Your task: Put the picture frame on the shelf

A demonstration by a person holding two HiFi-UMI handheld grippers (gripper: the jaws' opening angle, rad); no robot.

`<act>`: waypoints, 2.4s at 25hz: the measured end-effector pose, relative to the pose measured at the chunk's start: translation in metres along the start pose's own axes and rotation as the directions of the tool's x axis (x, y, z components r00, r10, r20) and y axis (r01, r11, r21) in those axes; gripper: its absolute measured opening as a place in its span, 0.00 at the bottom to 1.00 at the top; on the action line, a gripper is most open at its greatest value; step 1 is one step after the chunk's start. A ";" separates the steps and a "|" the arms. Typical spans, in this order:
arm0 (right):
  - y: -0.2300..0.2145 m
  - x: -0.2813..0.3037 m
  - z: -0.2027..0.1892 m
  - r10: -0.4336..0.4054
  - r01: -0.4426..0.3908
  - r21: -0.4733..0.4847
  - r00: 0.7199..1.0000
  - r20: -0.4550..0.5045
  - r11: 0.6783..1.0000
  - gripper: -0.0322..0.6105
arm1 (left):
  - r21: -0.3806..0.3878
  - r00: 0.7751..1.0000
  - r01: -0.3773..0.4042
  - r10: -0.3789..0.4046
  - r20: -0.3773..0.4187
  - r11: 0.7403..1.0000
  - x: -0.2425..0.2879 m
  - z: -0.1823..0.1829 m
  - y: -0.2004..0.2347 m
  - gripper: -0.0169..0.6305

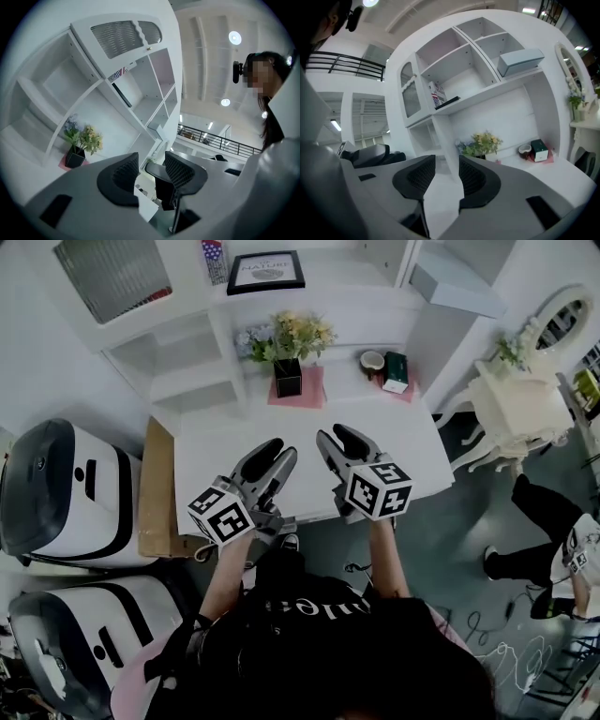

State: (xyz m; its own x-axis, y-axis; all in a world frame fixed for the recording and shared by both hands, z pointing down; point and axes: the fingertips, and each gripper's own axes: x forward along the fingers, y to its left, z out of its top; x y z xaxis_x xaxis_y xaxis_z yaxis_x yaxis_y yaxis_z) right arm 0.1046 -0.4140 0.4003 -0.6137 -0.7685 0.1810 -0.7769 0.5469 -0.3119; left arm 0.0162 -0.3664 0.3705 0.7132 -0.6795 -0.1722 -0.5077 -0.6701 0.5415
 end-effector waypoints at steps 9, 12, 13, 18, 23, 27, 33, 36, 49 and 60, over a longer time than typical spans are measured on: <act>0.024 -0.083 -0.068 0.028 -0.025 0.060 0.999 -0.045 0.998 0.31 | 0.025 0.996 -0.074 0.075 -0.043 0.997 -0.056 -0.065 -0.044 0.30; 0.035 -0.112 -0.083 0.040 -0.037 0.071 0.998 -0.046 0.997 0.31 | 0.032 0.995 -0.091 0.093 -0.043 0.995 -0.074 -0.081 -0.064 0.30; 0.039 -0.121 -0.087 0.047 -0.043 0.072 0.998 -0.047 0.996 0.31 | 0.028 0.994 -0.101 0.102 -0.043 0.995 -0.079 -0.086 -0.072 0.30; 0.056 -0.158 -0.101 0.075 -0.072 0.077 0.996 -0.044 0.994 0.31 | 0.025 0.993 -0.109 0.110 -0.040 0.994 -0.099 -0.109 -0.105 0.30; 0.074 -0.177 -0.105 0.099 -0.096 0.085 0.995 -0.031 0.992 0.30 | 0.046 0.994 -0.101 0.102 -0.039 0.994 -0.117 -0.115 -0.125 0.30; 0.082 -0.188 -0.108 0.107 -0.104 0.086 0.994 -0.033 0.991 0.30 | 0.021 0.992 -0.129 0.129 -0.013 0.991 -0.124 -0.114 -0.134 0.30; 0.100 -0.193 -0.117 0.137 -0.133 0.092 0.990 -0.037 0.987 0.29 | 0.028 0.987 -0.159 0.159 -0.006 0.987 -0.149 -0.117 -0.134 0.30; 0.114 -0.189 -0.128 0.149 -0.143 0.088 0.987 -0.056 0.986 0.29 | 0.040 0.983 -0.182 0.182 -0.001 0.983 -0.172 -0.114 -0.129 0.30; 0.233 -0.172 -0.170 0.224 -0.214 0.103 0.969 -0.102 0.971 0.22 | 0.106 0.974 -0.225 0.227 -0.007 0.968 -0.306 -0.088 -0.111 0.30; 0.322 -0.185 -0.212 0.186 -0.175 0.105 0.978 -0.098 0.979 0.16 | 0.214 0.973 -0.160 0.191 -0.133 0.964 -0.400 -0.101 -0.117 0.25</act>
State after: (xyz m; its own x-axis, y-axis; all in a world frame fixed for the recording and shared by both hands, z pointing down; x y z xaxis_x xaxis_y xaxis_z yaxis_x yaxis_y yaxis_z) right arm -0.0623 -0.0255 0.4636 -0.7581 -0.6172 0.2107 -0.6381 0.6352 -0.4351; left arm -0.1605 0.0139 0.4592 0.6608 -0.7492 0.0455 -0.7070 -0.6009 0.3728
